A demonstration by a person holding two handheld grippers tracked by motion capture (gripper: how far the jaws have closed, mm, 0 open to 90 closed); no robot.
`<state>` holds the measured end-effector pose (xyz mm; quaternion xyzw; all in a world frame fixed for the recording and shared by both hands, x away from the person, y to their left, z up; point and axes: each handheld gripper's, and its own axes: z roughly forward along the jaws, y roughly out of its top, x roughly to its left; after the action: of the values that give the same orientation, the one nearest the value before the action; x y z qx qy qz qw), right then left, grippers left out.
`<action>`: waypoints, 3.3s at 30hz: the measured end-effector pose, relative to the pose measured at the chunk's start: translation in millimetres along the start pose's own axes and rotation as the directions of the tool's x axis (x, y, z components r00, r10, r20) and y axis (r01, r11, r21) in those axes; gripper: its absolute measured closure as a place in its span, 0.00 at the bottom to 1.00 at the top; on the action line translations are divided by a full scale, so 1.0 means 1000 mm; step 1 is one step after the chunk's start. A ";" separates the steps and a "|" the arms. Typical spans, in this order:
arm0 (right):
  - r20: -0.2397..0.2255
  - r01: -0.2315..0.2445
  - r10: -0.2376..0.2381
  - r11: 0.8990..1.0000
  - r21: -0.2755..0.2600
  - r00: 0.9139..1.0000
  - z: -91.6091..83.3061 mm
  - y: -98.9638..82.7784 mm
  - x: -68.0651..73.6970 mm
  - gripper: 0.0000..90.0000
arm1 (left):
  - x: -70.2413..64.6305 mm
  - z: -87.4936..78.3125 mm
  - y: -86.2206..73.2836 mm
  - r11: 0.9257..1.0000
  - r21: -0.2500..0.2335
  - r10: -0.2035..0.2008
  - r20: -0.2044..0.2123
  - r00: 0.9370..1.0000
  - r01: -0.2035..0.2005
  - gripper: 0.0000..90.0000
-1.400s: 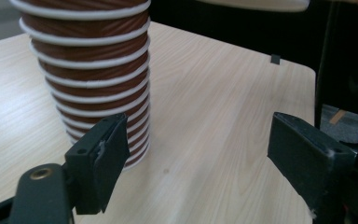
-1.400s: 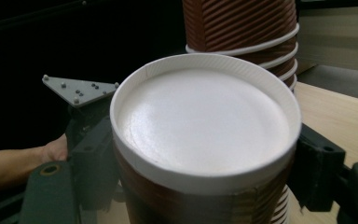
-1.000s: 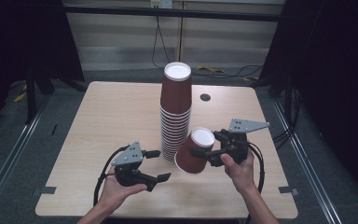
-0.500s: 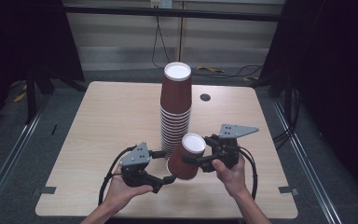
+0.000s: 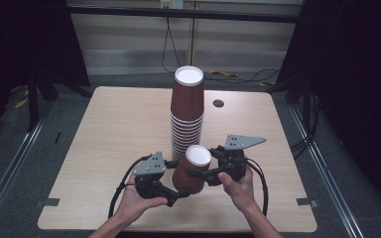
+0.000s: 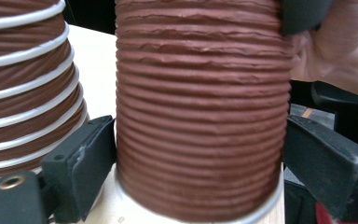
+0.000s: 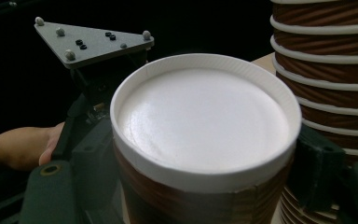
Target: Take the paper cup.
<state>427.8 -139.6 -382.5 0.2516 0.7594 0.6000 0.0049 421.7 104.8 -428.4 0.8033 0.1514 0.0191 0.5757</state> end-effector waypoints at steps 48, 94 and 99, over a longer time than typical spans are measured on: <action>-0.080 -0.022 0.023 1.000 0.018 0.997 0.002 -0.002 -0.003 0.15 | 0.005 -0.011 -0.003 0.998 0.060 0.028 -0.012 1.000 -0.027 0.16; -0.018 0.155 -0.163 0.891 0.426 0.987 -0.012 -0.008 -0.002 0.16 | 0.007 -0.002 0.010 0.881 0.447 0.180 -0.020 0.984 -0.152 0.16; -0.018 0.174 -0.188 0.863 0.474 0.982 -0.009 -0.009 -0.002 0.17 | 0.003 0.004 0.012 0.862 0.479 0.195 -0.007 0.981 -0.168 0.16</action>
<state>423.3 -149.9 -389.1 0.1814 0.9028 0.3898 0.0104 427.9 98.7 -418.8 0.9297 0.0911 0.0579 0.3521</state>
